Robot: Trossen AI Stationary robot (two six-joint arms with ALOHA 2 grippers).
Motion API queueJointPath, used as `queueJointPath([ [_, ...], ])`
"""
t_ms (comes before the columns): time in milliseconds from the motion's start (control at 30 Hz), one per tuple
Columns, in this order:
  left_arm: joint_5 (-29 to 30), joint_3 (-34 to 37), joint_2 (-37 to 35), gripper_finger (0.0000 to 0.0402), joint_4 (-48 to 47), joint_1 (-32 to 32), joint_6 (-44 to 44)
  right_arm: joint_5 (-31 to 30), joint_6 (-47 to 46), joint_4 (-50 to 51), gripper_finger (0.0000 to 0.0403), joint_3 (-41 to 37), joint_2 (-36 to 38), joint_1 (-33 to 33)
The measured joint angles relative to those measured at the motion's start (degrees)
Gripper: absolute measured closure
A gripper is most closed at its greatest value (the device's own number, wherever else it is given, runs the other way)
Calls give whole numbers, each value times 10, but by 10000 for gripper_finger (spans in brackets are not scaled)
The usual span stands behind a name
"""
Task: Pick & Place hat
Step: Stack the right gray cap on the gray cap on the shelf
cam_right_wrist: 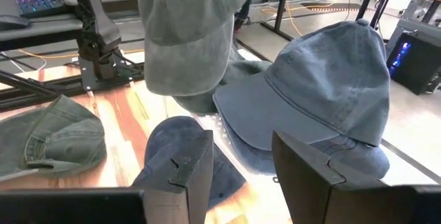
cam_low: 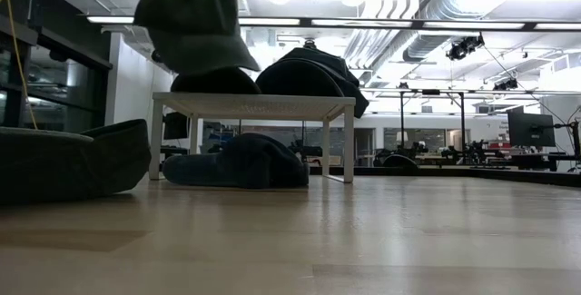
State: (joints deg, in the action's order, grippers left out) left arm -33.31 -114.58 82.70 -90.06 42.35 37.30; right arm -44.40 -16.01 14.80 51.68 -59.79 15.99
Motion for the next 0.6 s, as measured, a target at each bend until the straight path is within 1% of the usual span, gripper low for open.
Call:
queueJointPath([
  [233,73,0,2,379,14,0,14,0,-1,0,261,0,0,0],
  [467,94,0,2,379,58,0,14,0,-4,0,261,0,0,0],
  [600,95,0,8,379,81,0,14,0,-4,0,261,0,0,0],
])
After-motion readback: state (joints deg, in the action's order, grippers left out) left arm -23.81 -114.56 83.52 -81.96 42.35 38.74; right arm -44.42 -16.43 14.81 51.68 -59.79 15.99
